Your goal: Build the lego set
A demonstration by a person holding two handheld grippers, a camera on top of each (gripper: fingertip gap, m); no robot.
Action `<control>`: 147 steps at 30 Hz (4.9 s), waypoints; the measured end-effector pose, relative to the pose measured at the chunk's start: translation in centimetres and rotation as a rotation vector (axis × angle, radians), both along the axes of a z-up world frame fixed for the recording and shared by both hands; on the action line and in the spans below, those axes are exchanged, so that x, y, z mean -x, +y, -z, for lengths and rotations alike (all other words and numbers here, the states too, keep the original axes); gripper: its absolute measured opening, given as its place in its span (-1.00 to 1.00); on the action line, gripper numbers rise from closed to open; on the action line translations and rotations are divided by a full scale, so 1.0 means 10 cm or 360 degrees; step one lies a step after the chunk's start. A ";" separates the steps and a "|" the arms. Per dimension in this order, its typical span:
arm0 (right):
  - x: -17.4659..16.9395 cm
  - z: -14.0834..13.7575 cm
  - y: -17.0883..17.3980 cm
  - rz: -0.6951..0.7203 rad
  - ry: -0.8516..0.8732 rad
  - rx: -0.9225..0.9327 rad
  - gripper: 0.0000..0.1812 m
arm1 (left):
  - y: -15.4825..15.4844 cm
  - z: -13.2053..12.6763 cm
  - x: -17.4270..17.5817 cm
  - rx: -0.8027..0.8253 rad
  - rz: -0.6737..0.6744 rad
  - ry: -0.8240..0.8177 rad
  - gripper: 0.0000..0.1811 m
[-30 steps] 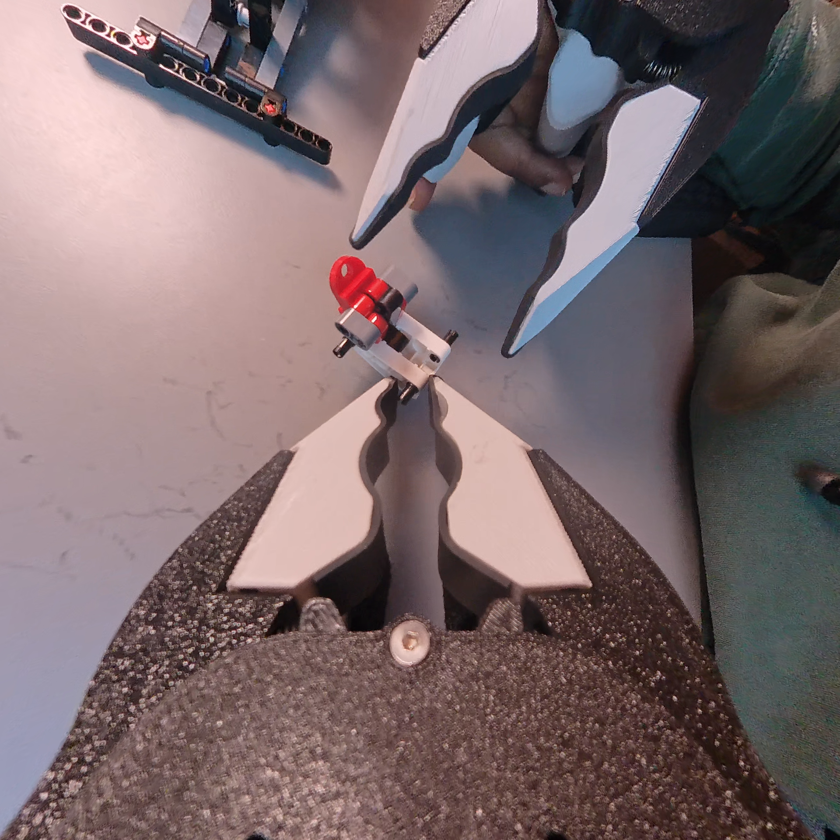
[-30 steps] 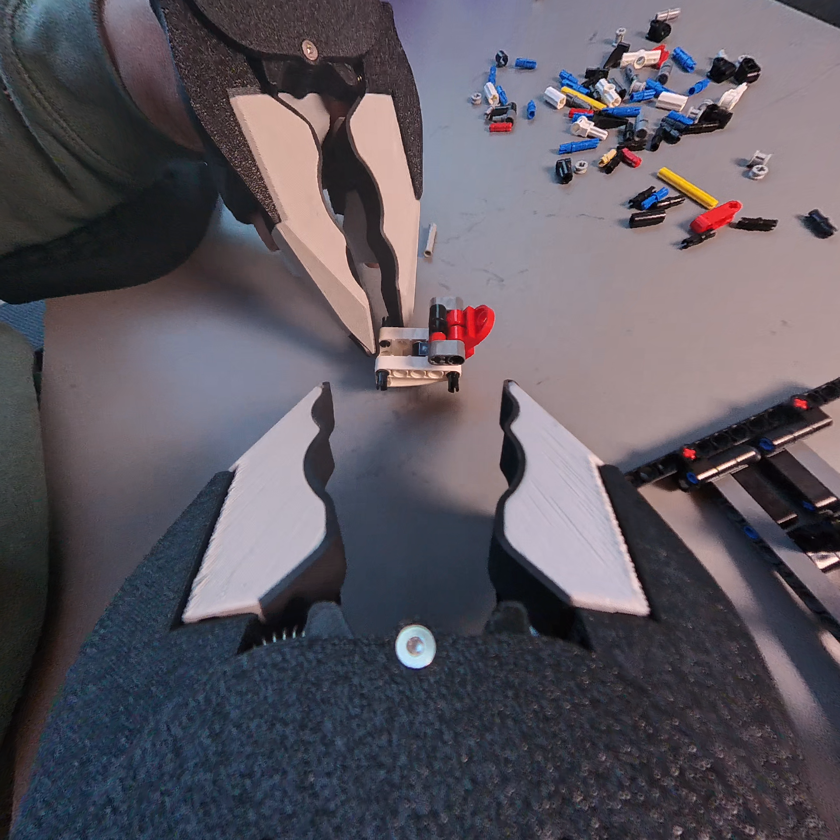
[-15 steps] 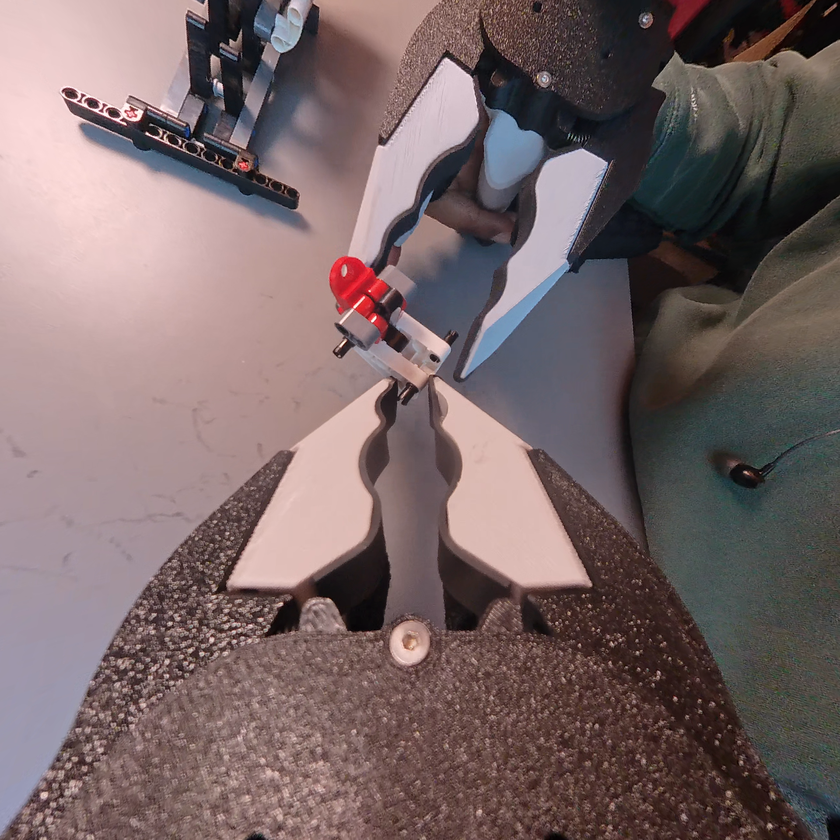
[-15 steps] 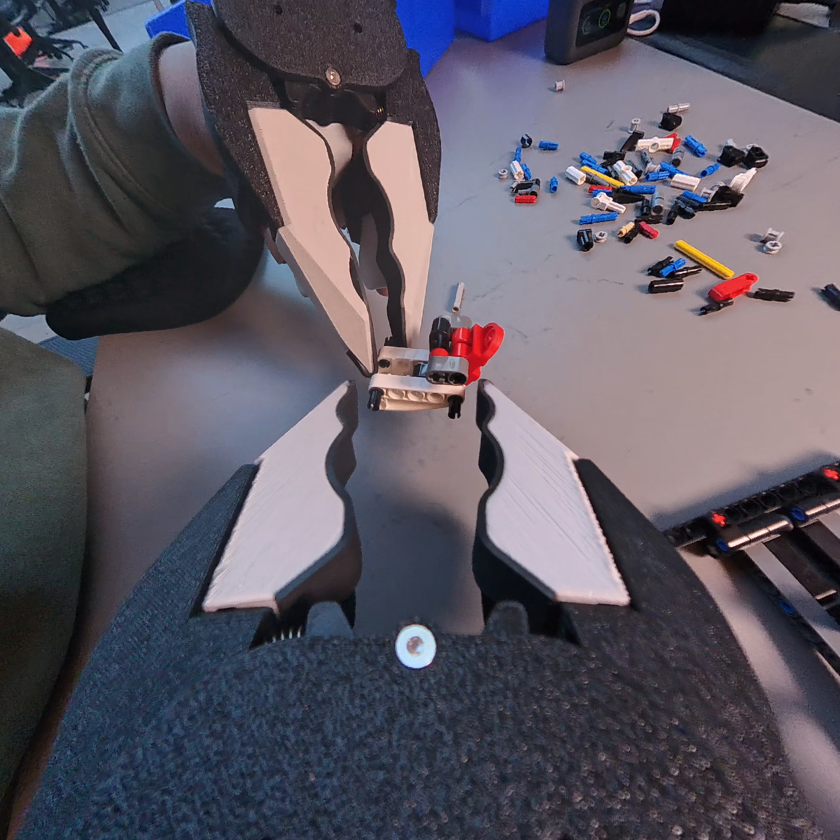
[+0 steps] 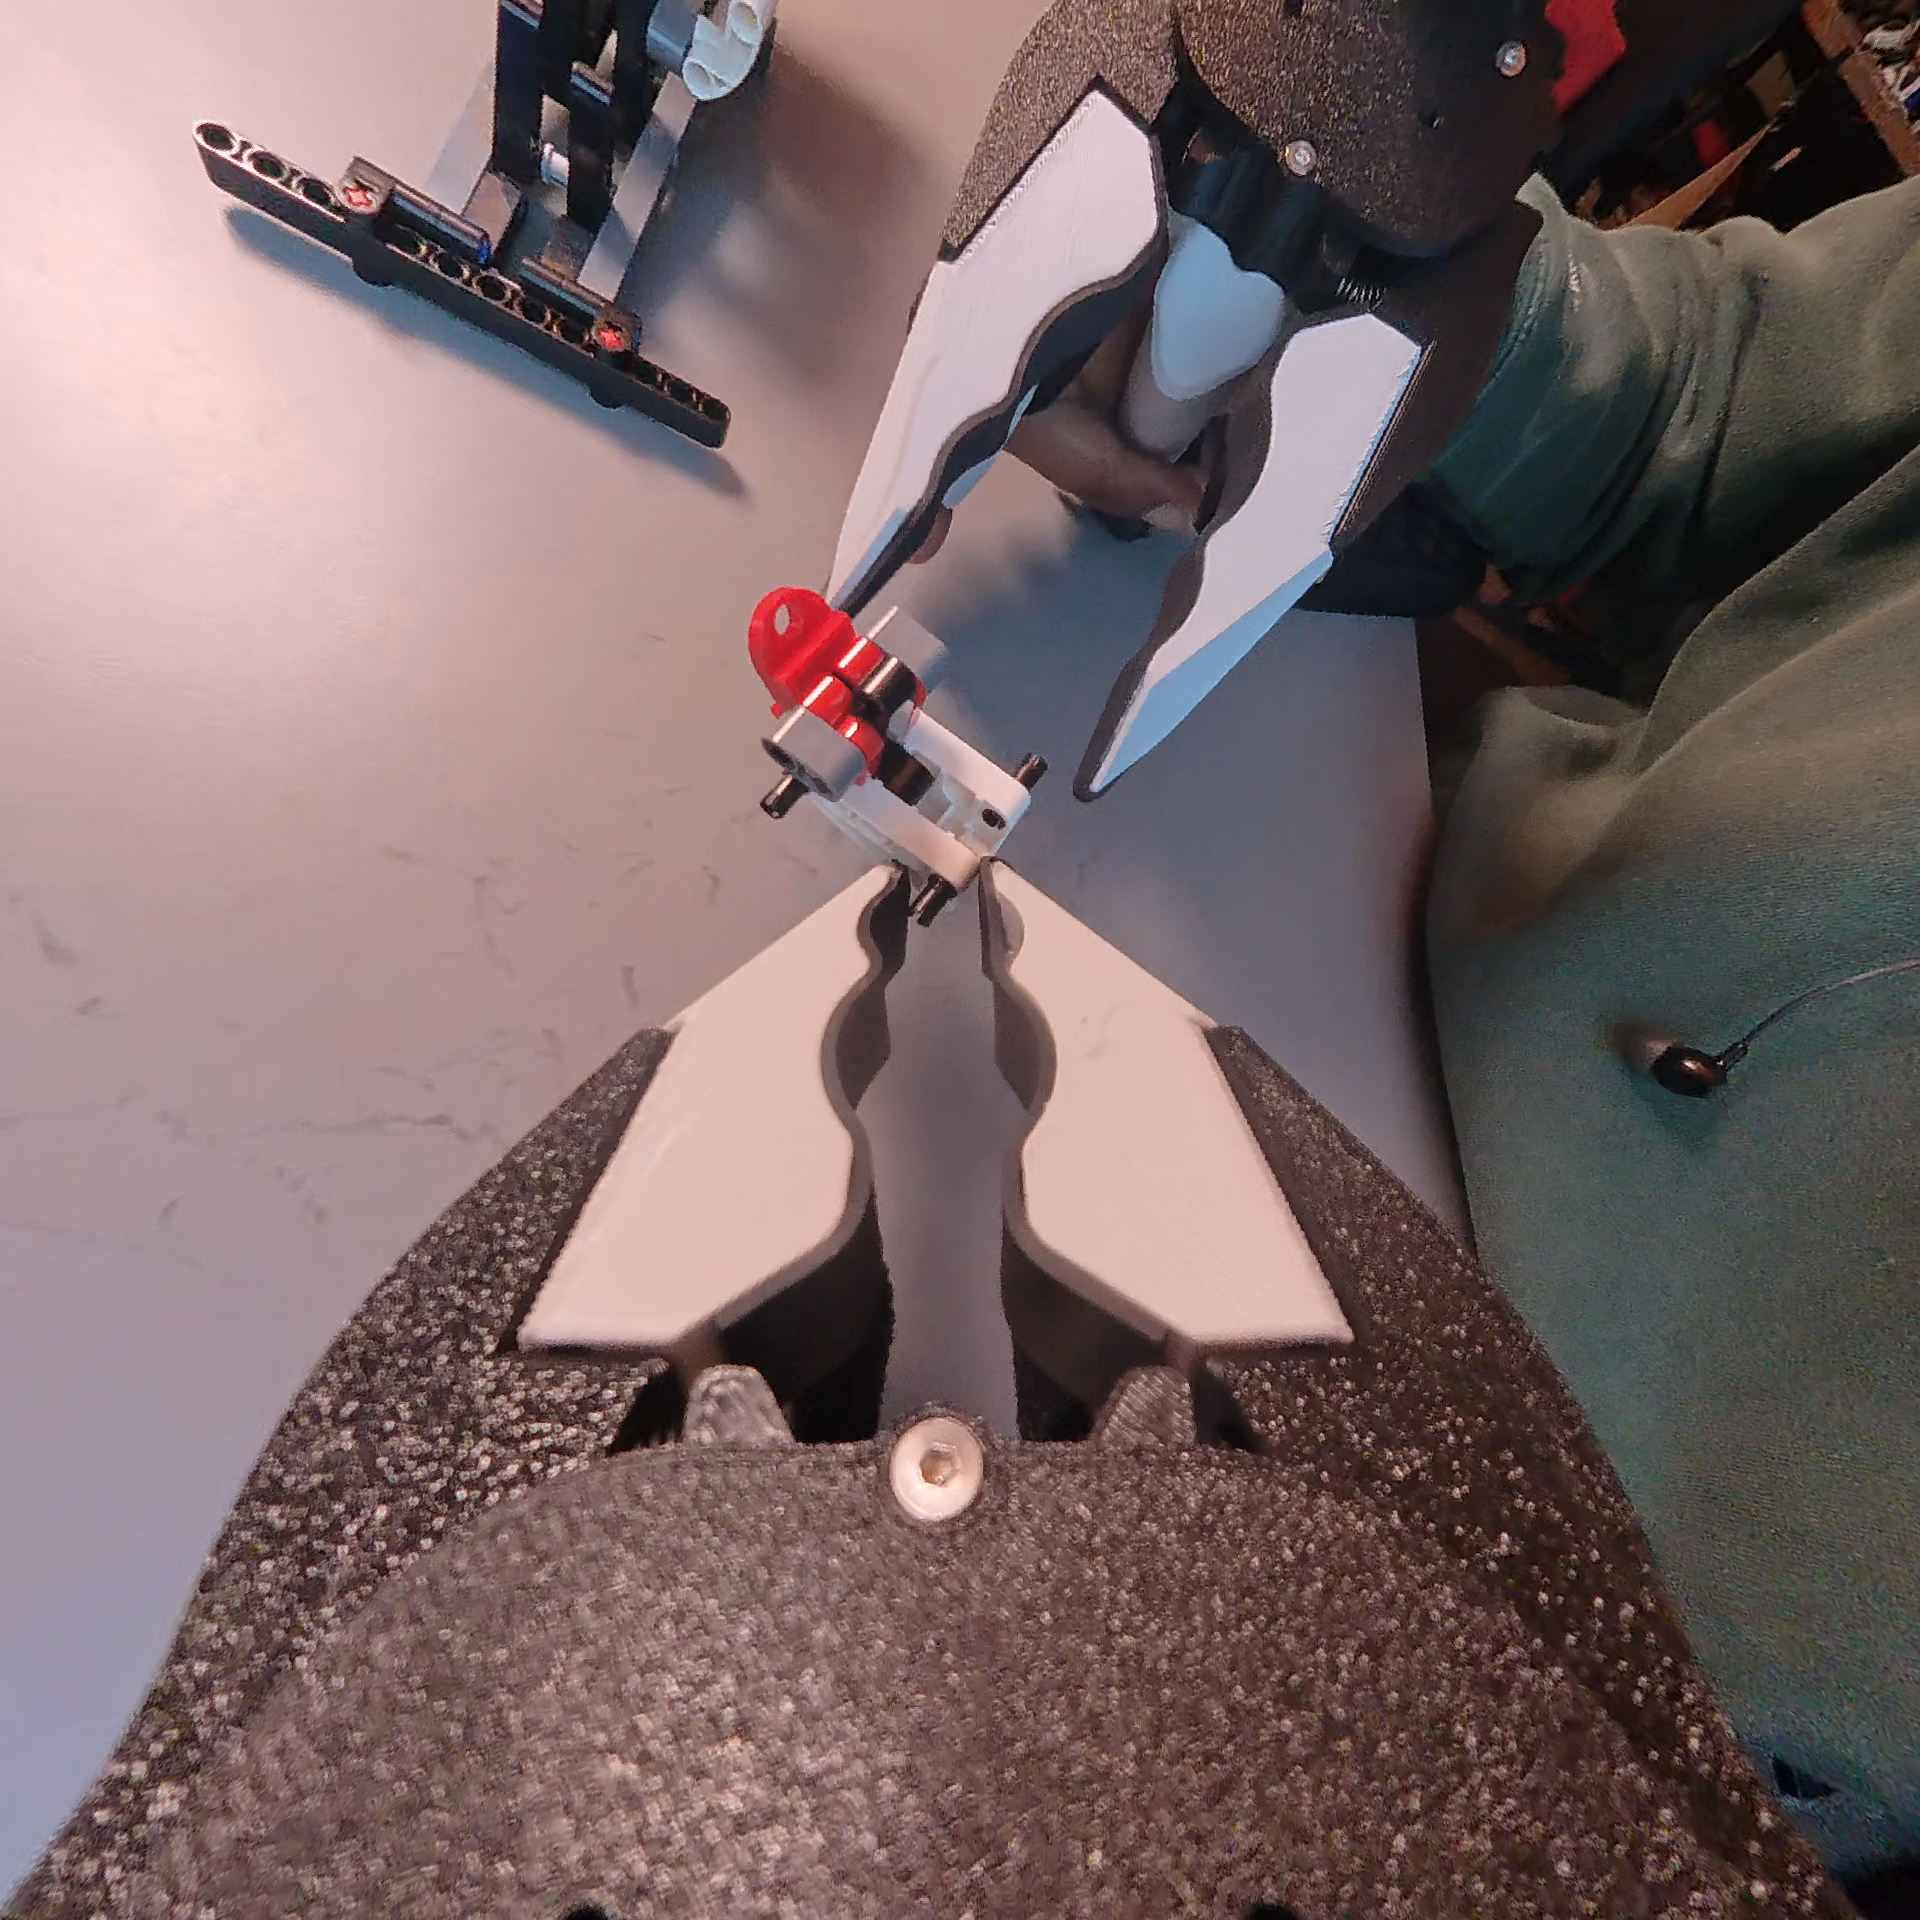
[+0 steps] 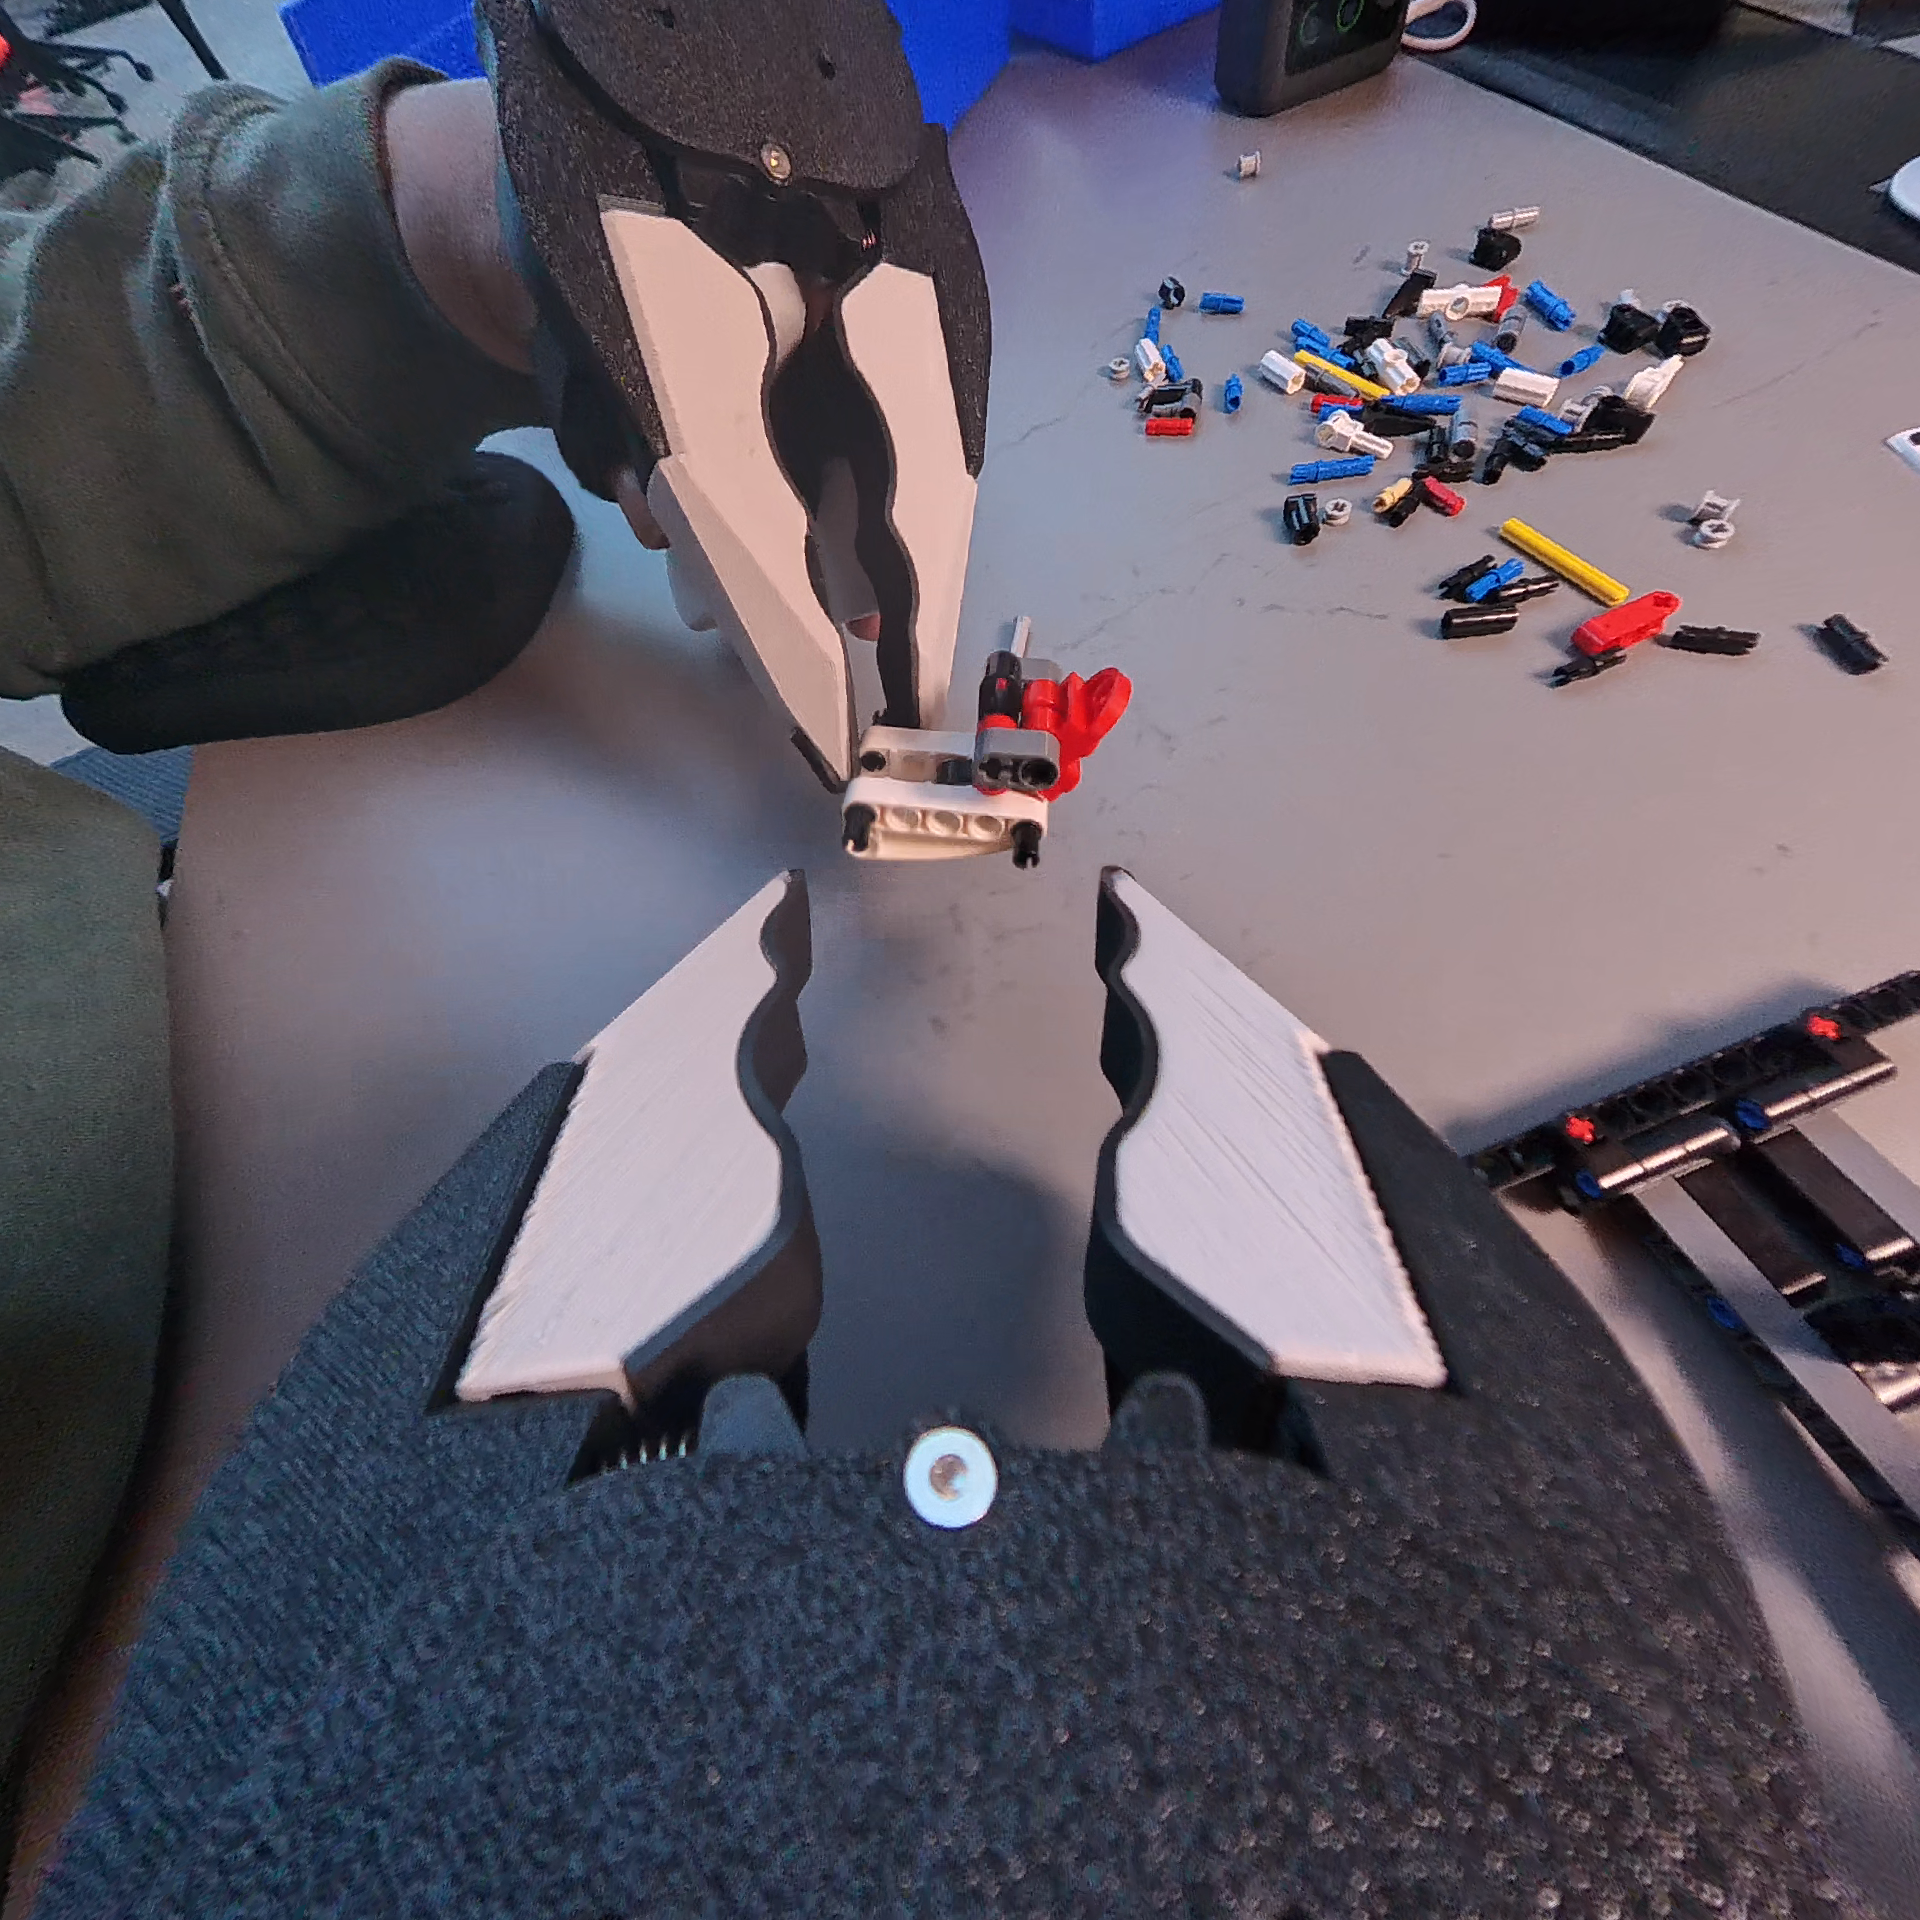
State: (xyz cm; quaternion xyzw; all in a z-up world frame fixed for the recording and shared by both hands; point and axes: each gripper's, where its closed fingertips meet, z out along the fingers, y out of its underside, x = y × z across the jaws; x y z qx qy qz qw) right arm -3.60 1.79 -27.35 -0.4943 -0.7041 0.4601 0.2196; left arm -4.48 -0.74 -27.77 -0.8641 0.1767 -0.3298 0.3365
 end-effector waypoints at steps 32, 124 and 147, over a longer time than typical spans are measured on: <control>-0.36 -0.30 1.35 0.0415 0.0191 -0.0311 -0.46 | -0.24 0.28 -0.02 0.0100 0.0203 0.0199 -0.85; -0.20 -0.45 0.28 -0.0073 0.0633 -0.0400 -0.94 | -0.26 0.20 -0.04 -0.0289 0.0163 0.0486 -0.77; -0.21 -0.39 0.30 -0.0081 0.0582 -0.0414 -0.94 | -0.22 0.36 -0.06 -0.0202 0.0113 0.0511 -0.92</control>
